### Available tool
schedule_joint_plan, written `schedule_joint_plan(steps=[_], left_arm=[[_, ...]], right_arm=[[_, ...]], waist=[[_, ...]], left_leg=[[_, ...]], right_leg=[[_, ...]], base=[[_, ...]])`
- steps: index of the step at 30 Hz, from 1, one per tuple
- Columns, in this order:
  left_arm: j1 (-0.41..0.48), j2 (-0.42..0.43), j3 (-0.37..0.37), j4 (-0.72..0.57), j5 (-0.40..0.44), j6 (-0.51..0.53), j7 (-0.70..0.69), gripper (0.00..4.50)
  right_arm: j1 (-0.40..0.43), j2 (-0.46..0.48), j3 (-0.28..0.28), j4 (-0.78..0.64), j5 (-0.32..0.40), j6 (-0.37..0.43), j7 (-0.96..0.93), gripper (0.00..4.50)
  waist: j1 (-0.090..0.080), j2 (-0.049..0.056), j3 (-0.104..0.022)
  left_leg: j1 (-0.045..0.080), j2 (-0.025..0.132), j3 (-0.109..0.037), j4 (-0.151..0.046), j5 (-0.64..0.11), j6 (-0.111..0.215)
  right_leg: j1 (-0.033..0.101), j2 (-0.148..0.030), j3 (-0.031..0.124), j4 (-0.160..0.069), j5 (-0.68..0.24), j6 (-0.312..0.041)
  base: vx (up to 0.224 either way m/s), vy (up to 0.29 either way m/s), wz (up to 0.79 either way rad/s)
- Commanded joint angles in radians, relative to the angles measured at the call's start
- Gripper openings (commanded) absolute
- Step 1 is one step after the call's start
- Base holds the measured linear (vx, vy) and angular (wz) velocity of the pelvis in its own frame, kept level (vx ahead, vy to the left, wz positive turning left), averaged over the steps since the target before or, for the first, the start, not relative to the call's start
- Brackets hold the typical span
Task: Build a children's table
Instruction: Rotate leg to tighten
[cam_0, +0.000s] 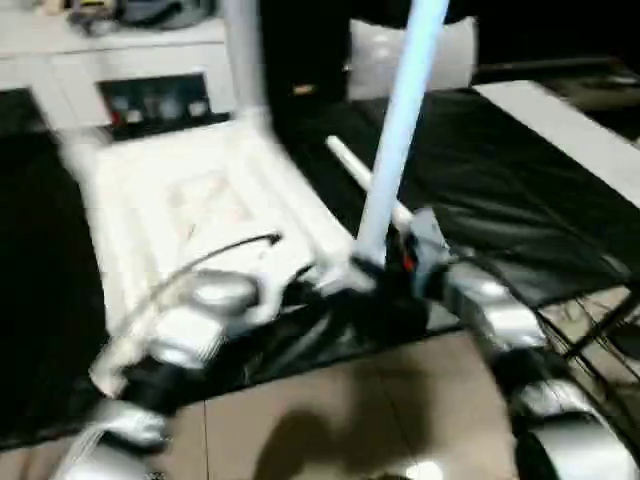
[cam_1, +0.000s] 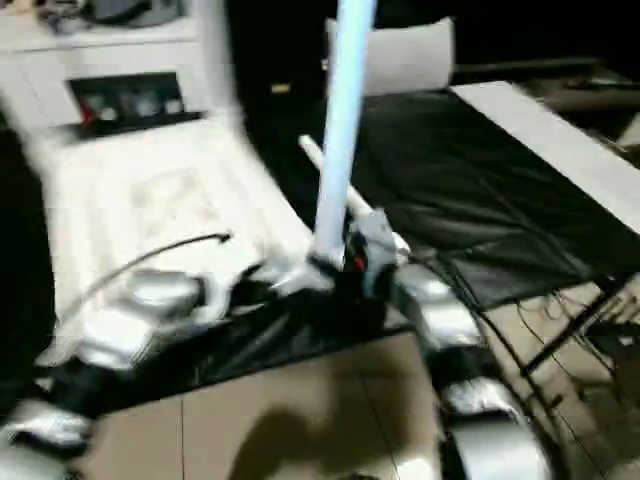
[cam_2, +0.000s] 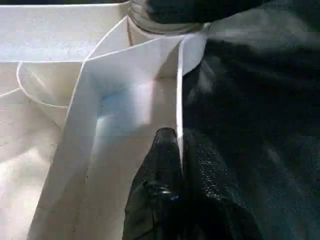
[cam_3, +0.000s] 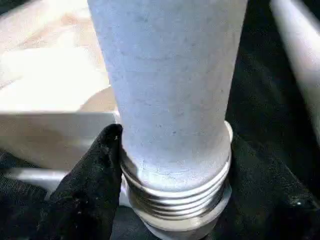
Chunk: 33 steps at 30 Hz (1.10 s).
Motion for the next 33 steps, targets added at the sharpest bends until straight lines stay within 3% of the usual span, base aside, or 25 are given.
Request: schedule_joint_plan(steps=[1, 8, 11, 23, 27, 28, 33], left_arm=[[-0.025, -0.045, -0.019, -0.041, -0.026, -0.016, 0.014, 0.0], [-0.024, -0.018, -0.022, -0.037, 0.021, -0.015, 0.046, 0.0], [-0.028, -0.002, -0.016, -0.034, 0.031, -0.016, 0.059, 0.0], [-0.038, 0.042, -0.012, 0.002, 0.038, -0.061, 0.041, 0.0], [-0.042, 0.056, -0.017, 0.011, 0.035, -0.081, 0.026, 0.0], [-0.042, 0.06, -0.019, 0.015, 0.035, -0.087, 0.019, 0.0], [-0.041, 0.088, -0.032, 0.029, 0.031, -0.124, -0.029, 0.0]], right_arm=[[0.006, 0.038, 0.046, 0.043, -0.016, 0.035, -0.006, 2.74], [-0.003, 0.051, 0.039, 0.074, -0.037, 0.026, -0.022, 2.74], [-0.011, 0.048, 0.019, 0.091, -0.021, 0.017, -0.022, 3.44], [0.033, -0.011, 0.008, 0.023, -0.002, -0.034, 0.086, 4.44], [0.076, -0.046, 0.018, -0.042, 0.008, -0.04, 0.151, 4.44], [0.086, -0.058, 0.018, -0.058, 0.013, -0.039, 0.17, 4.44], [0.121, -0.12, 0.015, -0.122, 0.031, -0.048, 0.252, 4.44]], waist=[[0.006, -0.008, -0.05], [0.007, -0.01, -0.056], [0.003, -0.011, -0.054], [0.008, -0.009, -0.056], [0.014, -0.01, -0.057], [0.014, -0.006, -0.057], [0.012, -0.009, -0.058]], left_leg=[[-0.024, 0.018, 0.001, -0.074, -0.173, 0.054], [-0.031, 0.024, 0.001, -0.075, -0.124, 0.083], [-0.03, 0.024, 0.002, -0.075, -0.133, 0.082], [-0.034, 0.028, 0.004, -0.074, -0.106, 0.094], [-0.034, 0.028, 0.005, -0.072, -0.087, 0.107], [-0.037, 0.027, 0.004, -0.073, -0.087, 0.108], [-0.038, 0.026, 0.004, -0.071, -0.09, 0.111]], right_leg=[[0.055, -0.064, 0.048, -0.114, -0.507, -0.074], [0.058, -0.066, 0.057, -0.094, -0.387, -0.124], [0.057, -0.067, 0.057, -0.096, -0.402, -0.125], [0.059, -0.066, 0.061, -0.088, -0.339, -0.145], [0.06, -0.065, 0.062, -0.085, -0.296, -0.157], [0.063, -0.065, 0.061, -0.084, -0.294, -0.157], [0.062, -0.064, 0.06, -0.088, -0.312, -0.152]], base=[[0.0, 0.0, 0.0], [0.0, 0.0, 0.0], [0.0, 0.0, 0.0], [0.0, 0.0, 0.0], [0.0, 0.0, 0.0], [0.0, 0.0, 0.0], [0.0, 0.0, 0.0]])
